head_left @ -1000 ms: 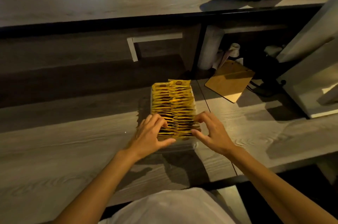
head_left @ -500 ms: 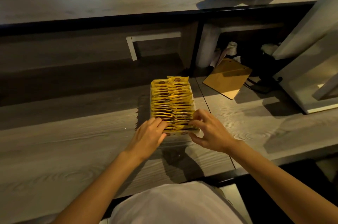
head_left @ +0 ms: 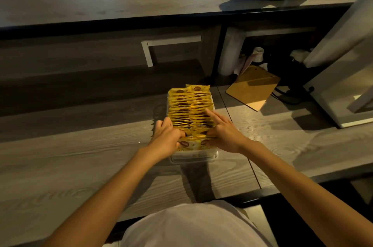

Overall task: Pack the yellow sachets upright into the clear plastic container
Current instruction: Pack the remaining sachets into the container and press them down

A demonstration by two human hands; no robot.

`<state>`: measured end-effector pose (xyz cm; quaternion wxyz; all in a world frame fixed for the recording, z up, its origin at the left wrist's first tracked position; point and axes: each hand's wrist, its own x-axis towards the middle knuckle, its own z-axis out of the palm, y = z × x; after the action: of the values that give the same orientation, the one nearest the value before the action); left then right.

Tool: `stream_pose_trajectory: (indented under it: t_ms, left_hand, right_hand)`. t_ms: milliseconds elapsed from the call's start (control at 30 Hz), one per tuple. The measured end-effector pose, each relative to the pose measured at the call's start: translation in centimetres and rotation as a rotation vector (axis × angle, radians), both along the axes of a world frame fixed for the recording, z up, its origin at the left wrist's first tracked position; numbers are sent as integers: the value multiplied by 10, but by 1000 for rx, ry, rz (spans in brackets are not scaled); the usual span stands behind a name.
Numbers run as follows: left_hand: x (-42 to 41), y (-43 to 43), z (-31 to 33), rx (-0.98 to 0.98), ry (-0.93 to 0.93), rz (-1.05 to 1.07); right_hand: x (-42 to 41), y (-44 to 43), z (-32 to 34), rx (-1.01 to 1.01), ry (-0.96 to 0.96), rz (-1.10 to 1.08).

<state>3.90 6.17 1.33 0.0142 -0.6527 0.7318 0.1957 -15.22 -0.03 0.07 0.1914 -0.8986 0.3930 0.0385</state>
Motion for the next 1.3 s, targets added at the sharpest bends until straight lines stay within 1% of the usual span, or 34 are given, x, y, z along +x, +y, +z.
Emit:
stream_pose_trajectory:
  t_ms: [100, 133, 233, 300, 367, 433, 500, 533, 567, 600, 633, 667, 700, 767, 867, 1000, 1133, 1300]
  left_hand:
    - [1, -5, 7, 56, 29, 42]
    - [1, -5, 10, 65, 19, 28]
    - [-2, 1, 11, 21, -72, -107]
    - [-4, 8, 5, -20, -130, -168]
    - [-4, 11, 6, -7, -160, -188]
    - [-3, 11, 12, 67, -113, -169]
    - [1, 8, 18, 135, -7, -125]
    - [3, 6, 21, 129, 61, -99]
    - [5, 4, 23, 93, 143, -68]
    - [7, 2, 26, 37, 220, -25]
    - [9, 0, 27, -31, 260, 18]
    - [12, -2, 28, -93, 255, 47]
    - [14, -4, 28, -128, 222, 55]
    - [18, -7, 24, -115, 155, 25]
    - [20, -10, 17, -68, 97, -28]
    - [15, -10, 18, -81, 97, -54]
    - [12, -12, 22, -25, 146, -48]
    - [7, -17, 19, 9, 10, -102]
  right_hand:
    - [1, -3, 10, 4, -65, -5]
    - [1, -3, 13, -5, -57, 8]
    - [0, 1, 14, -37, 31, 72]
    - [-1, 5, 11, -18, 48, 74]
    - [-3, 5, 7, 6, 45, 48]
    - [-5, 4, 6, 40, 67, 48]
    - [-8, 3, 5, 67, 78, 67]
    - [-8, 3, 7, 107, 35, 53]
    - [-10, 5, 10, 165, -57, -7]
    - [-11, 5, 13, 217, -176, -89]
    - [-13, 5, 14, 219, -295, -152]
    - [-15, 3, 15, 157, -361, -171]
    - [-18, 1, 16, 75, -371, -159]
    - [-21, -3, 18, 9, -315, -107]
    - [-20, -6, 20, 6, -192, -19]
    - [-12, -9, 22, 46, -145, 4]
    - [-3, -10, 20, 47, -93, 12]
    - [7, -13, 17, 89, -51, 51]
